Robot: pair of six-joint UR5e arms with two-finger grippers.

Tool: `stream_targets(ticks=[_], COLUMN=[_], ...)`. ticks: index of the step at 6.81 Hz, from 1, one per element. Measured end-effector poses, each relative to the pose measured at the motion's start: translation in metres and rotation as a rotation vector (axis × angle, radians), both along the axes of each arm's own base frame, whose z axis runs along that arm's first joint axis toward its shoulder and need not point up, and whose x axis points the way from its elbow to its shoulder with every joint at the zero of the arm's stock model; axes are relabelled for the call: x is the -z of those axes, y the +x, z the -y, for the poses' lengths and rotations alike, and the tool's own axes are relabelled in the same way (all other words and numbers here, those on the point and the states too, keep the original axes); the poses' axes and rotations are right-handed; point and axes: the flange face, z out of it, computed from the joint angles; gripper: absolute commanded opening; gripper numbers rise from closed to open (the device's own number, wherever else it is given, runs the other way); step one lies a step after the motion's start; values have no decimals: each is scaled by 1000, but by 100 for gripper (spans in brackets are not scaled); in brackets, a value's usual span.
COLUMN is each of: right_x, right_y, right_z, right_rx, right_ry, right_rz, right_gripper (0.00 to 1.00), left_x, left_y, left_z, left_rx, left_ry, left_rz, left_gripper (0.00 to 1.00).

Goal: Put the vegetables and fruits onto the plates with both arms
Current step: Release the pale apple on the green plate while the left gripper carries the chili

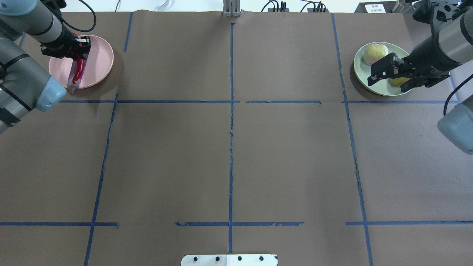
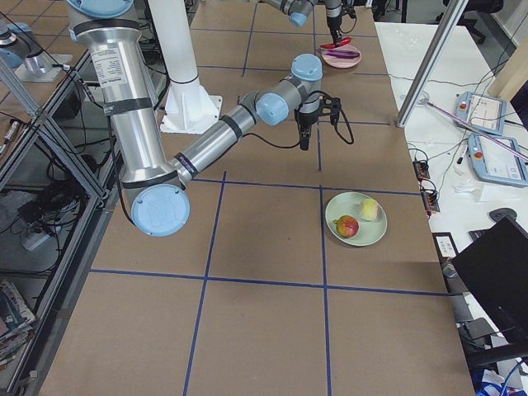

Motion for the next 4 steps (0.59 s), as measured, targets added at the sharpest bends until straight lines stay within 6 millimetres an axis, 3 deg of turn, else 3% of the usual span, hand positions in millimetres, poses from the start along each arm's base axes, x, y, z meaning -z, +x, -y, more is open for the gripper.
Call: stream_targets(ticks=[1,2,3,4], right_x=[1,2,4,5], right_y=[-5,-7,-8,-8], right_z=[-3,-4,-4,-5], right_rx=[3,5,6,6], right_ry=[-4,-4,-2,0], right_rz=[1,2,3,4], right_gripper=[100,100,100,100], left_x=[-19,-23,-21,-19], left_y=[6,21,35,42], left_z=[11,14,13,13], left_rx=[-14,-33,-53,-69], left_ry=[12,28,39,51], left_rz=[0,-6,-11,-12], left_gripper=[12,17,59,81])
